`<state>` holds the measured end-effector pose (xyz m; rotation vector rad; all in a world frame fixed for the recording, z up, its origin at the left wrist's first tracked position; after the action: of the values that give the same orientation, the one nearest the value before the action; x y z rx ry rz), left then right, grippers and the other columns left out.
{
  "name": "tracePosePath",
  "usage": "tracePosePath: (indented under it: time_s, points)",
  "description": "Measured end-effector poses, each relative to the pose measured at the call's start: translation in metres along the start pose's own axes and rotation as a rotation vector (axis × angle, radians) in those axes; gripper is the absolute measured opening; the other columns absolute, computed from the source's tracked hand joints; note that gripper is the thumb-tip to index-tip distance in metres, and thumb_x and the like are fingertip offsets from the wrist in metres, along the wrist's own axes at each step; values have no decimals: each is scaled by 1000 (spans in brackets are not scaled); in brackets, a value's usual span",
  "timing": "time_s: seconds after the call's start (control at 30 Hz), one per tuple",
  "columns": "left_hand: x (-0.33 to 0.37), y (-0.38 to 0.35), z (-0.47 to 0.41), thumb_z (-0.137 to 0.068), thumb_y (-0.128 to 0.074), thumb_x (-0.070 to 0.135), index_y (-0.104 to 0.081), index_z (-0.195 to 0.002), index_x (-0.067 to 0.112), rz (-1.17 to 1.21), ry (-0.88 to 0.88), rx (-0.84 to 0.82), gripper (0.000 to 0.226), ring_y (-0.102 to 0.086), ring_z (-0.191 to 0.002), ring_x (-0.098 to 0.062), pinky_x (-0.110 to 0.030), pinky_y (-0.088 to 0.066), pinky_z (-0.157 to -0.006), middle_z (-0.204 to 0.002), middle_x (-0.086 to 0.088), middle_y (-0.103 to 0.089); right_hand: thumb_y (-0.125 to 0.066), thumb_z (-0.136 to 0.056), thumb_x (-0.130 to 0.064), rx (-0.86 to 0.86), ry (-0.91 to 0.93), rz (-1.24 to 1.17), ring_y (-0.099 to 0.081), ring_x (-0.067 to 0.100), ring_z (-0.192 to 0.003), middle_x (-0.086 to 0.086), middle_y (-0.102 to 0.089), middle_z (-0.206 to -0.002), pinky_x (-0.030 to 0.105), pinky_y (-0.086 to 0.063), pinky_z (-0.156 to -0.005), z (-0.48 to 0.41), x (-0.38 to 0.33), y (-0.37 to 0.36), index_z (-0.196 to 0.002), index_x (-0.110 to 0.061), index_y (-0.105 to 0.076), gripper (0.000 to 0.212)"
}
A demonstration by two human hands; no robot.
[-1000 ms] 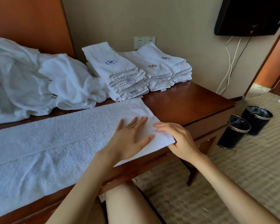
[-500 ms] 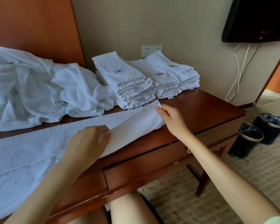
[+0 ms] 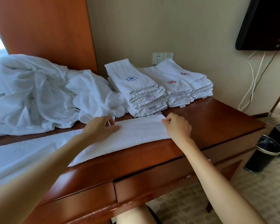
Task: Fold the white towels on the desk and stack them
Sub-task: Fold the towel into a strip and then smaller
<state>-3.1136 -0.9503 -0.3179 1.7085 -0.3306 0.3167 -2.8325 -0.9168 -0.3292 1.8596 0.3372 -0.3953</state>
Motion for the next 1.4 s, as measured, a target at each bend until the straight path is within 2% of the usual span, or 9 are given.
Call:
tracePosePath:
  time_s: [0.17,0.3,0.5,0.67,0.8,0.97,1.13,1.3,1.4]
  points:
    - [2,-11,8,-80,-64,56,-51,-74,32,8,-41,195,27,-53,-62,-3,-24,-34,-51,-67,11,-57,-52,-98,-34,31,19,178,-57,28,-109,7,-60,-118,35,-45,-77,7,-10,7,-121,-13,-53,30]
    - [5,-11,11,-82,-62,54,-52,-78,31,-1,-21,194,26,-51,-64,-2,-23,-32,-51,-70,13,-56,-46,-100,-29,84,339,193,-41,23,-128,4,-44,-140,36,-35,-101,20,-40,4,-139,-20,-44,40]
    - [6,-9,19,-87,-59,45,-53,-86,31,16,4,168,16,-52,-67,-5,-23,-32,-53,-74,14,-56,-21,-102,-52,-379,517,63,-7,13,-149,-4,-12,-162,37,-3,-119,37,-61,-33,-152,-31,-23,54]
    - [-25,15,51,-90,-57,46,-58,-108,31,-93,14,145,23,-53,-77,-14,-29,-36,-62,-87,10,-56,-19,-102,-54,-464,511,97,1,9,-149,-9,-3,-162,35,0,-119,19,-38,-23,-154,-34,-16,56]
    - [-76,47,97,-86,-59,51,-59,-103,35,-92,151,200,23,-54,-71,-11,-29,-36,-61,-83,15,-57,-22,-103,-51,-491,485,135,0,11,-149,-7,-4,-162,36,-2,-119,13,-35,-16,-154,-31,-17,55]
    - [-123,86,161,-83,-67,48,-62,-106,35,-120,157,130,26,-55,-74,-8,-29,-43,-69,-84,17,-57,-45,-101,-25,-296,598,-22,-33,17,-139,0,-38,-152,31,-23,-112,40,-90,-18,-145,-22,-42,44]
    - [-149,116,219,-88,-63,30,-58,-117,40,-214,163,147,31,-56,-89,-10,-26,-41,-75,-98,19,-55,-57,-95,-39,-554,821,-326,-50,10,-121,-9,-54,-135,27,-38,-99,101,-198,-33,-129,-31,-57,35]
    - [-182,148,273,-85,-54,10,-58,-118,39,-301,307,155,44,-58,-104,-12,-29,-45,-80,-113,15,-61,-60,-89,-51,-565,941,-285,-52,10,-114,-10,-59,-122,29,-41,-92,134,-264,-54,-125,-29,-61,41]
    - [-198,167,300,-84,-60,9,-64,-111,32,-319,319,241,37,-61,-94,-14,-31,-48,-77,-104,11,-66,-59,-84,-62,-631,950,-219,-51,7,-103,-16,-56,-110,25,-37,-83,138,-282,-63,-114,-28,-63,45]
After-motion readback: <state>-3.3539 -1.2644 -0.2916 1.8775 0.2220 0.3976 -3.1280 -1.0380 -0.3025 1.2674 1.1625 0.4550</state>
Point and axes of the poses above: each hand's wrist, its own z-axis away from the middle knuckle, its own y-axis out of the back of the hand, x = y × z, the point moved 2 cm from there along -z, towards the middle knuckle
